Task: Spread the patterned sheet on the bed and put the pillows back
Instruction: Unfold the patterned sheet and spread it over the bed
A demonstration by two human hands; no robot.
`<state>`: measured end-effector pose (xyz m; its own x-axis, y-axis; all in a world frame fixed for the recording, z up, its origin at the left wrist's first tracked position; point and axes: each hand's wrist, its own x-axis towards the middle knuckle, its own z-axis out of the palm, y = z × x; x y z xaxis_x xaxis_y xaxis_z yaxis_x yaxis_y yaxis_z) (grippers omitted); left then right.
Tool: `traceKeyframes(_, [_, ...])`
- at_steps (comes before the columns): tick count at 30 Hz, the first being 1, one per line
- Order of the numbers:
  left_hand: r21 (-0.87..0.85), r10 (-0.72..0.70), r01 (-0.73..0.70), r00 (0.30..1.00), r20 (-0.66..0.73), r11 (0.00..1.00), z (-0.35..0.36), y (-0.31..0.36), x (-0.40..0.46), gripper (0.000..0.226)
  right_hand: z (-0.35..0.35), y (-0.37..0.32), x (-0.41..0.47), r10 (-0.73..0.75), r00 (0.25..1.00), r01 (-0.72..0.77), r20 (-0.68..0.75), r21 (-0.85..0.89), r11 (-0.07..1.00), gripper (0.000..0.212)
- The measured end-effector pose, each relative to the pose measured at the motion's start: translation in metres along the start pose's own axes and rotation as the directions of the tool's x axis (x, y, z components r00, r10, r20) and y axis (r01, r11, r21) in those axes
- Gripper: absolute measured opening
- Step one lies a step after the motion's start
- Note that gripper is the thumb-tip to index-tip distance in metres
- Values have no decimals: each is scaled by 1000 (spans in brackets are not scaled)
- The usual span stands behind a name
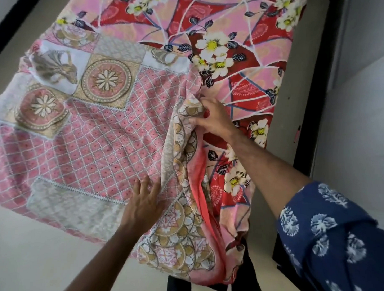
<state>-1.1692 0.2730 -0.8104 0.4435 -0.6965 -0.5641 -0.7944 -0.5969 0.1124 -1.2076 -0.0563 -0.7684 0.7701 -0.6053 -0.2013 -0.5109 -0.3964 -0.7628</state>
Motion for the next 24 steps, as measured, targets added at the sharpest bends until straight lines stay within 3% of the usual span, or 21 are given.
traceKeyframes(4, [-54,-65,66,998,14,996,-6,8,2,82,-16,-7,7,-102,991,99,90,34,995,41])
traceKeyframes(8, [-143,-158,160,987,26,977,-21,23,15,84,-81,-5,-5,-169,986,165,6,189,968,14])
traceKeyframes(9, [-194,-197,198,980,24,961,-26,28,17,77,-104,5,-7,-138,990,135,-3,218,967,14])
traceKeyframes(11, [-243,-280,284,959,49,928,-32,37,26,63,-162,25,-11,-69,997,60,44,192,980,35])
traceKeyframes(12, [-255,-313,319,948,66,913,-37,43,30,65,-191,41,-14,-29,992,11,126,139,990,38])
traceKeyframes(14, [-258,-352,365,931,95,895,-43,54,39,76,-235,71,-20,71,938,-99,339,64,993,21])
traceKeyframes(16, [-320,-410,424,905,114,847,-46,71,45,78,-260,100,-21,167,897,-147,410,-80,986,33])
traceKeyframes(20, [-377,-484,505,861,157,776,-49,88,47,82,-257,152,-11,264,872,-136,412,-314,940,36])
traceKeyframes(24, [-246,-347,372,927,139,895,-41,83,42,72,-245,172,-11,221,927,-134,304,-280,950,35])
